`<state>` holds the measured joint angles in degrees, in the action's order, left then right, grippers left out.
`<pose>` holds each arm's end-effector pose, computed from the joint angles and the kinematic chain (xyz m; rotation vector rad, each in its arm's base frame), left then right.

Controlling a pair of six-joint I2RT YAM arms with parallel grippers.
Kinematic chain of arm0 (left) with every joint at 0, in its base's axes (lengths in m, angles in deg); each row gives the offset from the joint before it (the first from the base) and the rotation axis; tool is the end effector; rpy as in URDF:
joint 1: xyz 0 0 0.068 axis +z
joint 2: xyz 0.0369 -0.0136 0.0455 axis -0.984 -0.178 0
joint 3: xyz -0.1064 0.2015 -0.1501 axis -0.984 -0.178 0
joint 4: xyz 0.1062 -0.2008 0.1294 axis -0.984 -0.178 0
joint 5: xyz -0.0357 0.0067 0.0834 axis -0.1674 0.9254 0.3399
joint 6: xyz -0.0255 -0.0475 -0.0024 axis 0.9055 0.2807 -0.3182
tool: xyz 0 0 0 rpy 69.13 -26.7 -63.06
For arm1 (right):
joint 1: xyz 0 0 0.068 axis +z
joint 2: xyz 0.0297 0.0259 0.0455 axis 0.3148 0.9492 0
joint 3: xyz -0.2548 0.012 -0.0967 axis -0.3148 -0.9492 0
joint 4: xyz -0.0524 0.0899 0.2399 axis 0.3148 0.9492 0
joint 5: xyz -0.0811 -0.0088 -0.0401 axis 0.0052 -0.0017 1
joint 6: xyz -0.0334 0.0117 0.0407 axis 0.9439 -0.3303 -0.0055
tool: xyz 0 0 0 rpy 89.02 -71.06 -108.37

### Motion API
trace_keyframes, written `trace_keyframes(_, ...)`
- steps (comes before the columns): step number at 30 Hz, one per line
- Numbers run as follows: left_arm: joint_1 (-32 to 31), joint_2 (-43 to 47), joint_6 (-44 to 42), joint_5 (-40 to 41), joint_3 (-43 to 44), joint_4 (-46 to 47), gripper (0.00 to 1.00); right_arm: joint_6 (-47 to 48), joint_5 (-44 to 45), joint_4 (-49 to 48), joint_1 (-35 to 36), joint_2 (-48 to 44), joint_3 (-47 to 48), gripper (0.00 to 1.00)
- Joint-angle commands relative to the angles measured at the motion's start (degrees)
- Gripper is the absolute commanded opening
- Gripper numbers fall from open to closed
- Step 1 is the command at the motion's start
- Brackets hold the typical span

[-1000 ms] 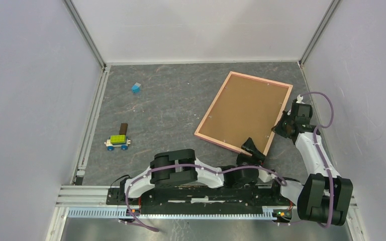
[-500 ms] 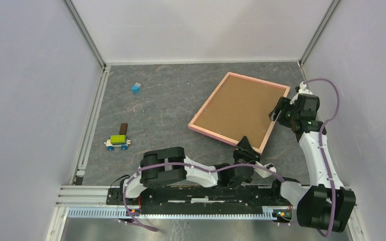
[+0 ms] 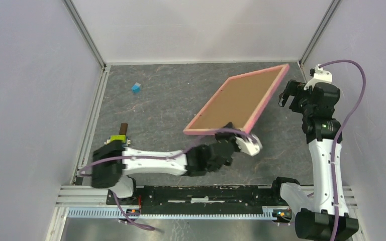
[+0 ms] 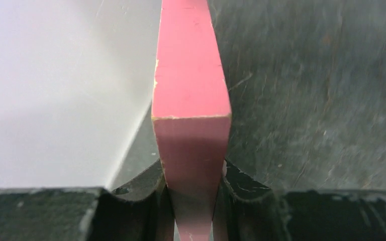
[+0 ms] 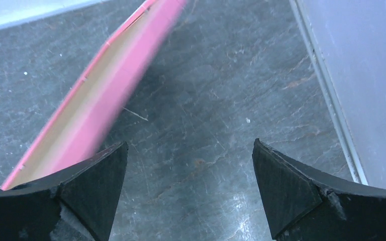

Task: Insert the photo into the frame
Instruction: Turn over the photo frame at the center of the board.

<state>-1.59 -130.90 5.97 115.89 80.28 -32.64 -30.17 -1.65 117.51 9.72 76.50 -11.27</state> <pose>0.0827 -0.3743 0.2683 1.2026 1.2515 0.2300 0.2021 -0.0290 0.3697 0.3194 1.9923 0.0746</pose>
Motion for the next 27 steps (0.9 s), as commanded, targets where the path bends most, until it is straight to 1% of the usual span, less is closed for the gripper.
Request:
trace_keyframes(1, 8.6, 16.5, 37.6, -21.9, 3.3, -10.0, 0.02, 0.9, 0.0, 0.6, 0.1, -2.4, 3.9, 0.98)
trace_keyframes(3, 15.2, 21.1, 50.3, -33.4, 0.5, -8.9, 0.02, 0.6, -0.3, 0.5, 0.1, -2.9, 4.1, 0.98)
trace_keyframes(4, 18.6, 22.6, 54.4, -38.6, -0.9, -7.7, 0.02, 0.4, -0.6, 0.4, 0.1, -3.1, 4.2, 0.98)
trace_keyframes(5, 20.9, 24.1, 58.8, -42.0, -2.2, -6.3, 0.02, 0.3, -0.8, 0.3, 0.1, -3.2, 4.1, 0.98)
trace_keyframes(8, 26.8, 26.8, 68.5, -50.2, -6.3, -1.2, 0.02, 0.1, -1.4, -0.1, 0.1, -3.6, 3.6, 0.98)
trace_keyframes(10, 31.3, 26.9, 76.8, -56.4, -9.1, 3.8, 0.02, 0.0, -1.5, -0.1, 0.1, -3.6, 3.3, 0.98)
trace_keyframes(12, 36.7, 25.7, 87.3, -62.8, -11.8, 10.0, 0.02, 0.0, -1.6, -0.4, 0.1, -3.8, 2.8, 0.98)
trace_keyframes(14, 41.2, 22.8, 100.0, -69.2, -15.1, 19.8, 0.02, 0.0, -1.8, -0.4, 0.1, -3.9, 2.4, 0.98)
trace_keyframes(16, 44.6, 18.7, 110.7, -73.2, -18.2, 30.8, 0.02, 0.1, -2.0, -0.4, 0.1, -3.9, 2.1, 0.98)
trace_keyframes(17, 45.7, 16.7, 114.1, -74.2, -19.4, 34.9, 0.02, 0.1, -2.1, -0.5, 0.1, -3.9, 2.0, 0.98)
trace_keyframes(20, 46.6, 9.9, 121.9, -76.2, -20.5, 41.8, 0.02, 0.1, -2.4, -0.7, 0.1, -4.0, 1.7, 0.98)
trace_keyframes(22, 46.7, 4.6, 125.8, -76.9, -20.5, 48.1, 0.02, 0.0, -2.8, -0.9, 0.1, -3.9, 1.3, 0.98)
trace_keyframes(25, 47.0, -3.7, 131.3, -78.0, -18.3, 53.1, 0.02, 0.0, -3.4, -1.0, 0.1, -3.9, 0.7, 0.98)
trace_keyframes(27, 47.4, -9.8, 134.8, -79.6, -14.8, 54.9, 0.02, 0.0, -3.8, -1.1, 0.1, -3.7, 0.4, 0.98)
